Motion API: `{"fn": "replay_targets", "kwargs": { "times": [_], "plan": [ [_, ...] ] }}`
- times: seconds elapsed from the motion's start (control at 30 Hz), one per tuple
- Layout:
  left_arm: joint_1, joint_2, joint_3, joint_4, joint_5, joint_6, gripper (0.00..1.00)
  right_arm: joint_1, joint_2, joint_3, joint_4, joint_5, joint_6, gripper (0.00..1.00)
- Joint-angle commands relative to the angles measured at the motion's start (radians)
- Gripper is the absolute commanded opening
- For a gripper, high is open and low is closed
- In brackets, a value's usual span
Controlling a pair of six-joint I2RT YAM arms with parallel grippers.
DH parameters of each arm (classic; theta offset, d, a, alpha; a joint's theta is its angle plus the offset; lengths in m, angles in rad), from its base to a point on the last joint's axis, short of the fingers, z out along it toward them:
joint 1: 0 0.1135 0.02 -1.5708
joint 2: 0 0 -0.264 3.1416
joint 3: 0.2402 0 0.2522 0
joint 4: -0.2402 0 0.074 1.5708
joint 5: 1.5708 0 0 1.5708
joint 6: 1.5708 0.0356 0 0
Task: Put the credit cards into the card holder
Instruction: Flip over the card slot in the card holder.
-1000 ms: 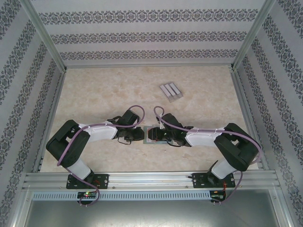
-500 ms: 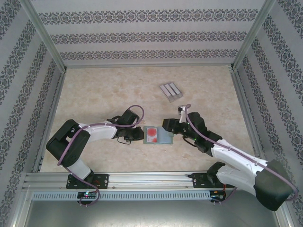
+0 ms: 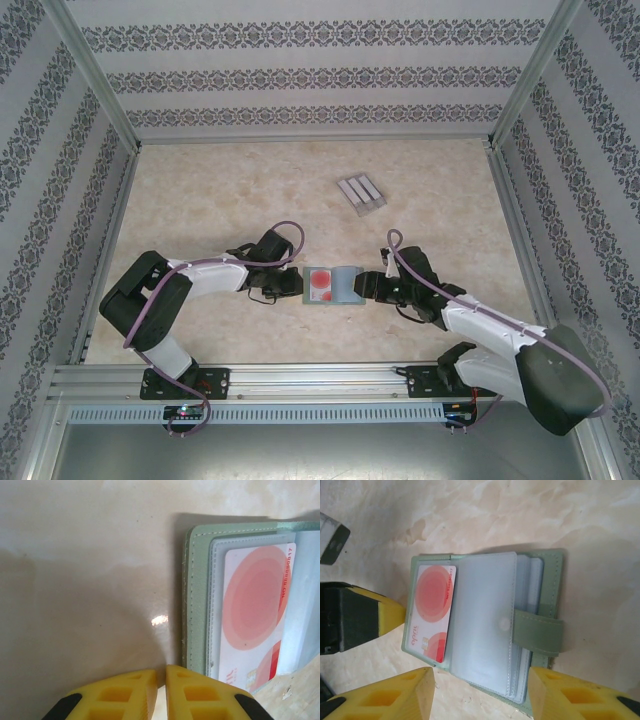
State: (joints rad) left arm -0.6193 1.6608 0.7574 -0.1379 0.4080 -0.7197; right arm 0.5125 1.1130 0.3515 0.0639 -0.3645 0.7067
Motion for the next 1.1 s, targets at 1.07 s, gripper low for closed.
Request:
{"fn": "replay_targets", "kwargs": {
  "times": [1.07],
  "plan": [
    [-0.025, 0.106, -0.037, 0.072, 0.001, 0.008, 0.17, 0.095, 0.182, 0.076, 0.086, 0.038, -0.070, 0.42]
  ]
}}
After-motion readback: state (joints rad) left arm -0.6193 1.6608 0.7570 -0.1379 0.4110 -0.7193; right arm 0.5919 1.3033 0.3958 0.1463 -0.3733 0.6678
